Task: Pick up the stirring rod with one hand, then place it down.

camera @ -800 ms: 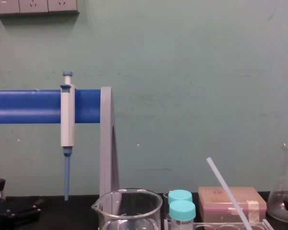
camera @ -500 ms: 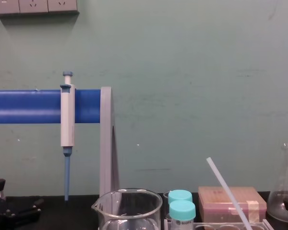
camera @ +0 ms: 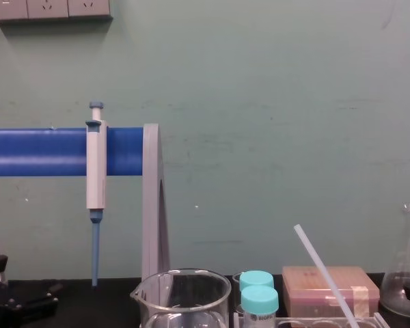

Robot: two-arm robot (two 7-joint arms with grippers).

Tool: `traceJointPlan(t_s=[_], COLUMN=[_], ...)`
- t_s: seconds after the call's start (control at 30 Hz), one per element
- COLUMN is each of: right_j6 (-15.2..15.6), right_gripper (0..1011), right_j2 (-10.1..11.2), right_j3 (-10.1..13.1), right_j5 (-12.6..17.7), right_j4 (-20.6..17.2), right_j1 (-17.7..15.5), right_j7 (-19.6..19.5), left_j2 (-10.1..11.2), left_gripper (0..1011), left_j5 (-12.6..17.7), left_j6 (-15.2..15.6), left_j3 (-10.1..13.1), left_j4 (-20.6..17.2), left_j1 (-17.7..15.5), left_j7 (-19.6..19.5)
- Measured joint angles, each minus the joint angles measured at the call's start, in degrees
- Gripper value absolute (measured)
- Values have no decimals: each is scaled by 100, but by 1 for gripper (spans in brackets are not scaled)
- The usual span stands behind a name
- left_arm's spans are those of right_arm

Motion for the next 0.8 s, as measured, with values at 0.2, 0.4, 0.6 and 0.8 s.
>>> traceJointPlan(t_s=[0.2,0.4,0.6,0.8], right_j6=[0,0,0,0], right_gripper=[1003,1003,1003,1003], right_j2=[0,0,0,0], right_j3=[0,0,0,0], right_j5=[0,0,0,0], right_j4=[0,0,0,0], right_j1=[0,0,0,0], right_j7=[0,0,0,0], left_j2=[0,0,0,0], left_gripper=[1000,1000,1000,1000], left_j5=[0,0,0,0], left_j6=[0,0,0,-1], left_j3=[0,0,0,0], left_j4=[0,0,0,0], left_j1=[0,0,0,0], left_j7=[0,0,0,0])
